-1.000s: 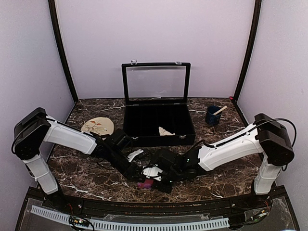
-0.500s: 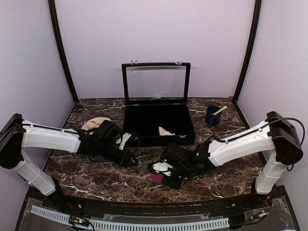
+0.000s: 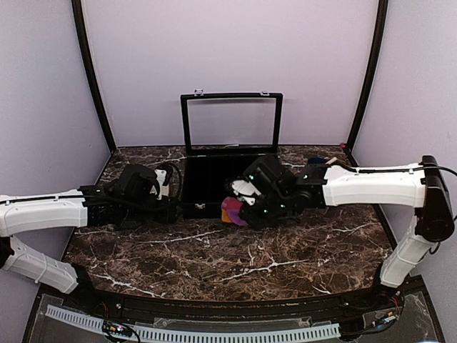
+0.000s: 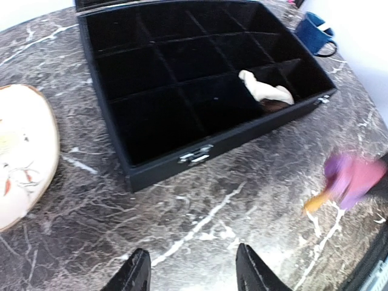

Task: Roll the socks
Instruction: Place the sock in the storage box.

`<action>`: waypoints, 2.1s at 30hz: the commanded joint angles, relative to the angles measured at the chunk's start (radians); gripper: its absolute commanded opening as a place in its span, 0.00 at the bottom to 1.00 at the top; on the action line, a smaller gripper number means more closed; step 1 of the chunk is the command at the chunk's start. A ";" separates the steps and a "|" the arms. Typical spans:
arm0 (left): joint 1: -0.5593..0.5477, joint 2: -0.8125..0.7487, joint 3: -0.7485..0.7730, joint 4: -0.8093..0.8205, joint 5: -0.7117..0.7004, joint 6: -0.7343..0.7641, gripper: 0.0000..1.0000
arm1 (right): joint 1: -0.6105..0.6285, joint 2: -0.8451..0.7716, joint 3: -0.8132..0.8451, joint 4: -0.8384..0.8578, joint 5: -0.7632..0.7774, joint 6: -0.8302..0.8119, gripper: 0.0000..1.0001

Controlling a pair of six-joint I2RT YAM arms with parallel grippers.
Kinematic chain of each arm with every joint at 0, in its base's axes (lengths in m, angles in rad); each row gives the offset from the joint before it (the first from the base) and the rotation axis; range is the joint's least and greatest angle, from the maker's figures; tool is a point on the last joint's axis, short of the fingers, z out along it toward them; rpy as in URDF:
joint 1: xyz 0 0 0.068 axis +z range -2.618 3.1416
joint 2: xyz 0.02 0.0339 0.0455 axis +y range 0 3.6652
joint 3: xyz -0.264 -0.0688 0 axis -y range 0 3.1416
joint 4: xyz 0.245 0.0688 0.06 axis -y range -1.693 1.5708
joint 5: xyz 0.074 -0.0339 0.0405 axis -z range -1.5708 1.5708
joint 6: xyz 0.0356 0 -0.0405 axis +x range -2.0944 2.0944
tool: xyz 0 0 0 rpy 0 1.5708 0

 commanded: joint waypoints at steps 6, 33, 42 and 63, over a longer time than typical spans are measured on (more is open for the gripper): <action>0.040 -0.023 0.044 -0.049 -0.051 -0.003 0.51 | -0.154 0.135 0.412 -0.159 0.127 0.007 0.00; 0.063 -0.079 -0.015 -0.033 -0.046 0.063 0.52 | -0.375 0.312 0.455 -0.391 0.105 0.005 0.00; 0.065 -0.052 -0.005 -0.024 -0.037 0.084 0.52 | -0.396 0.351 0.446 -0.428 0.052 0.001 0.00; 0.093 -0.002 0.014 0.006 -0.004 0.091 0.52 | -0.460 0.540 0.592 -0.507 -0.082 -0.048 0.00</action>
